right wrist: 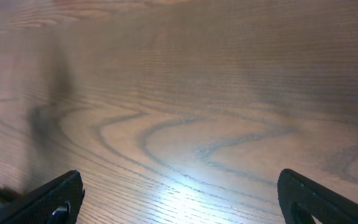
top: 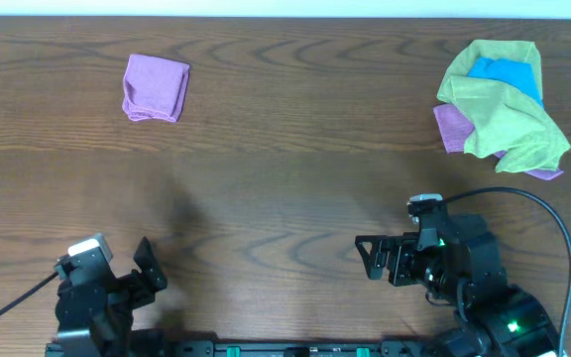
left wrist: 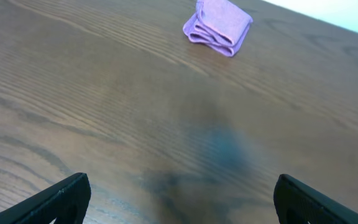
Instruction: Fold the cloth
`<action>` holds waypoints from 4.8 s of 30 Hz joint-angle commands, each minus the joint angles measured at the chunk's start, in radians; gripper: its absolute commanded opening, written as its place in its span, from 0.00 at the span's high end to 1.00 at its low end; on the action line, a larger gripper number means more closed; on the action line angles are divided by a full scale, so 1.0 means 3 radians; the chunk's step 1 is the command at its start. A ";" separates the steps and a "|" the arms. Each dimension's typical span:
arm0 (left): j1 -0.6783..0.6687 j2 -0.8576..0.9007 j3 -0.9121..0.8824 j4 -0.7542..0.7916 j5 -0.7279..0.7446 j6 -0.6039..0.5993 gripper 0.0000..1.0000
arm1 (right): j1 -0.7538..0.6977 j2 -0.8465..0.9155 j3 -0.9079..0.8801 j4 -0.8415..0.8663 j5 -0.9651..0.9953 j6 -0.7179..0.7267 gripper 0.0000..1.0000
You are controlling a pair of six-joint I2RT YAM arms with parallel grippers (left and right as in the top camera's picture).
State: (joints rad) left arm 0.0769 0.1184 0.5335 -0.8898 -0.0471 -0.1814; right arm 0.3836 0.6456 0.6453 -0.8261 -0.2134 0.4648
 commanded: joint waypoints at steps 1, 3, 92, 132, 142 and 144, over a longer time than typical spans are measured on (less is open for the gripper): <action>0.0005 -0.0165 -0.0134 0.0022 0.0024 0.0134 0.05 | -0.0039 -0.0014 -0.0001 -0.0006 -0.0024 0.0045 0.01; 0.0005 -0.0239 -0.0217 0.0028 0.0025 0.0134 0.05 | -0.0039 -0.0014 -0.0001 -0.0008 -0.0024 0.0045 0.01; -0.0159 -0.0383 -0.0572 -0.0373 0.0072 0.0880 0.05 | -0.0935 -0.1718 -0.1049 0.0020 0.1035 -0.1499 0.01; -0.0159 -0.0383 -0.0573 -0.0373 0.0072 0.0880 0.05 | -0.1405 -0.2096 -0.1439 -0.0200 0.0772 -0.1565 0.01; -0.0159 -0.0383 -0.0573 -0.0373 0.0072 0.0880 0.05 | -0.1405 -0.2096 -0.1439 -0.0200 0.0772 -0.1565 0.01; -0.0159 -0.0383 -0.0572 -0.0373 0.0072 0.0880 0.05 | -0.1405 -0.2096 -0.1439 -0.0200 0.0772 -0.1565 0.01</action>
State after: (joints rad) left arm 0.0353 0.0101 0.3676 -0.9886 -0.0292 0.0689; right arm -0.0265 0.0277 0.2314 -0.8742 0.0341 0.0093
